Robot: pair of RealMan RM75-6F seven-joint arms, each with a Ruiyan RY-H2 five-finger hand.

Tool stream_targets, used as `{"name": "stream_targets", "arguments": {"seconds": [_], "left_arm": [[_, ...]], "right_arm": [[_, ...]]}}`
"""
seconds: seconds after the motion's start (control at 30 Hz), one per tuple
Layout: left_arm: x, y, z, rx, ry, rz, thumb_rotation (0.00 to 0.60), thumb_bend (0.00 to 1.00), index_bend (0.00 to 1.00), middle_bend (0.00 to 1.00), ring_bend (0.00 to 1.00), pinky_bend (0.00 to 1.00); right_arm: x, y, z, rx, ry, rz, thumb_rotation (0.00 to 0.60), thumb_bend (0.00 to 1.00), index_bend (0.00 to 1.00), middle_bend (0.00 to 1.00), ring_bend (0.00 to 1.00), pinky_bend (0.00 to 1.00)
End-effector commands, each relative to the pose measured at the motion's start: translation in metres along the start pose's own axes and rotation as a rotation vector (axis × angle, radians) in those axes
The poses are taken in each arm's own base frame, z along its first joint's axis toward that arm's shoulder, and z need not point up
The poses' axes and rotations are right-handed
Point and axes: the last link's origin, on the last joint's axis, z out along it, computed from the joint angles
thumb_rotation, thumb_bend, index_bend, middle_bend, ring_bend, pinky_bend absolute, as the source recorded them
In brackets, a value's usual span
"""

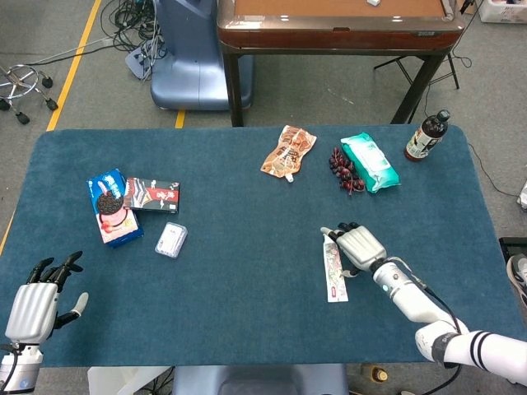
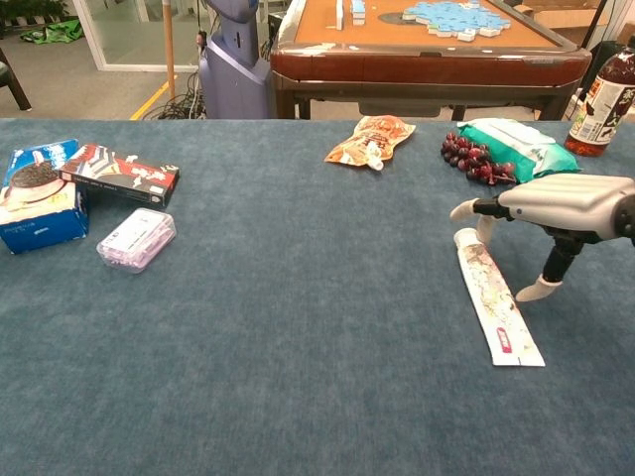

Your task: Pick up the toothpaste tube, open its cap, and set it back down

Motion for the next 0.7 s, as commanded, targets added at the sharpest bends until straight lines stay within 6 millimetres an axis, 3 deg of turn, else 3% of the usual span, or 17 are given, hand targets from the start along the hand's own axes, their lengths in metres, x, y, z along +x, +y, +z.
{"name": "stream_targets", "arguments": {"seconds": [0.03,0.27,0.43,0.7], "left_arm": [[0.001,-0.001,-0.001,0.002,0.001,0.003,0.6,0.31,0.13,0.34,0.34,0.11],[0.003,-0.003,-0.002,0.012,0.006,0.006,0.6,0.31,0.13,0.34,0.34,0.11],[0.003,-0.005,-0.004,0.019,0.005,0.006,0.6,0.31,0.13,0.34,0.34,0.11],[0.002,-0.004,-0.002,0.011,0.002,0.003,0.6,0.31,0.13,0.34,0.34,0.11]], "right_arm": [[0.006,-0.013,0.013,0.039,0.018,0.004,0.6,0.11,0.0,0.23,0.14,0.19],[0.013,-0.042,0.029,0.128,0.021,-0.001,0.6,0.11,0.0,0.23,0.14,0.19],[0.008,-0.057,0.023,0.185,-0.007,-0.023,0.6,0.11,0.0,0.23,0.14,0.19],[0.004,-0.05,0.001,0.191,0.008,-0.041,0.6,0.11,0.0,0.23,0.14,0.19]]}}
